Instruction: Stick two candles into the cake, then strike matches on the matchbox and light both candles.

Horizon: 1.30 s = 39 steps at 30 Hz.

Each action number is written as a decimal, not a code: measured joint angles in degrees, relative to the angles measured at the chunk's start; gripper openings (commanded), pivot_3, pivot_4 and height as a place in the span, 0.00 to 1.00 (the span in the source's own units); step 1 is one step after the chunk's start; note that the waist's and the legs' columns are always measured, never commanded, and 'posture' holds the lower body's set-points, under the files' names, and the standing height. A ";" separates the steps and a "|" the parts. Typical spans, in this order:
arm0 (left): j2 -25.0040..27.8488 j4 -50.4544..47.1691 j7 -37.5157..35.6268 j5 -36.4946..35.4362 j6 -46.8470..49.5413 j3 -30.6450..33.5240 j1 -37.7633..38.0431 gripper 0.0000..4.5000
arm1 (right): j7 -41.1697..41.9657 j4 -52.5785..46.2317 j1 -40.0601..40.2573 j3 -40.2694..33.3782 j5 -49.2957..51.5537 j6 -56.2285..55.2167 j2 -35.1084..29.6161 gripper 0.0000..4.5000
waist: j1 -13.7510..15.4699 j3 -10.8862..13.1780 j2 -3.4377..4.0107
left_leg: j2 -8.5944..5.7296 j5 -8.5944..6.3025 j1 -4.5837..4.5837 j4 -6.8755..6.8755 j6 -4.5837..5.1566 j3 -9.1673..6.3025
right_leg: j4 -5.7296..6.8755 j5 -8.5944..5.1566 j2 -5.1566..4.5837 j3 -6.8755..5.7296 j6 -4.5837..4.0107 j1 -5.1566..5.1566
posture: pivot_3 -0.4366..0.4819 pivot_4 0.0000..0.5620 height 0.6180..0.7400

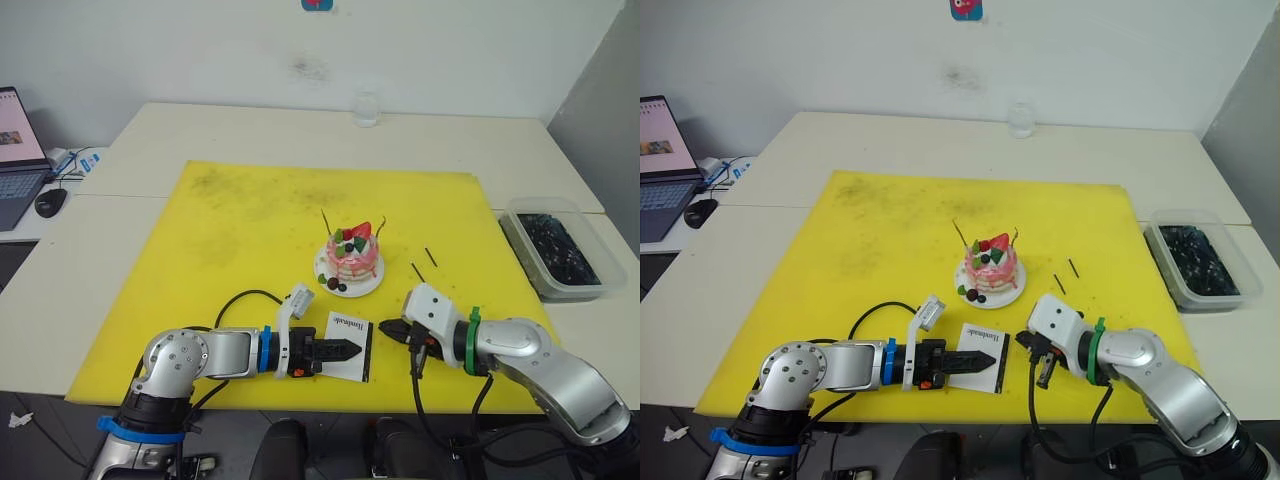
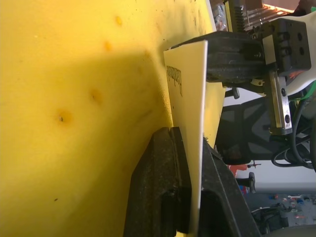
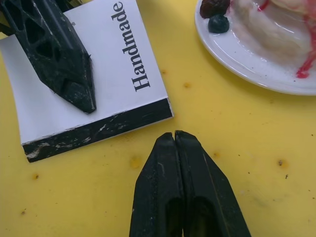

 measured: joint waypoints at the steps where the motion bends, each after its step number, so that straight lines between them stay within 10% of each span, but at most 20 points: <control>1: -0.12 0.05 0.19 0.06 0.26 0.12 -0.06 0.00 | 0.00 -0.03 0.12 0.00 -0.23 -0.01 -0.06 0.00 | 0.00 0.00 0.00 | 0.00 0.00 0.00 0.00 0.00 -0.01 | 0.00 0.00 0.00 -0.01 0.00 0.00 | 0.48 0.27 1.00; 10: -1.51 0.73 0.61 0.79 1.91 1.39 -0.45 0.00 | -0.11 -0.17 1.78 0.03 -1.39 -0.12 -0.25 0.00 | 0.01 -0.02 0.00 | -0.01 0.00 0.03 0.02 0.00 -0.02 | 0.00 0.01 0.00 -0.01 0.01 0.03 | 0.48 0.27 1.00; 19: -3.38 1.17 0.49 1.16 3.57 2.59 -0.58 0.58 | 0.08 -0.05 1.80 1.87 -3.86 -1.45 -0.24 0.00 | 0.00 -0.08 0.00 | -0.01 0.00 0.08 0.03 0.00 -0.01 | 0.00 0.02 0.00 0.00 0.03 0.07 | 0.48 0.27 1.00; 39: -5.38 3.09 0.49 1.56 7.29 5.77 -1.56 0.58 | 3.27 2.11 -1.23 5.13 -6.42 -2.67 1.47 0.00 | -0.11 -0.14 0.00 | -0.01 0.00 0.14 0.03 0.00 -0.05 | 0.08 0.03 0.02 -0.01 0.03 0.07 | 0.48 0.27 1.00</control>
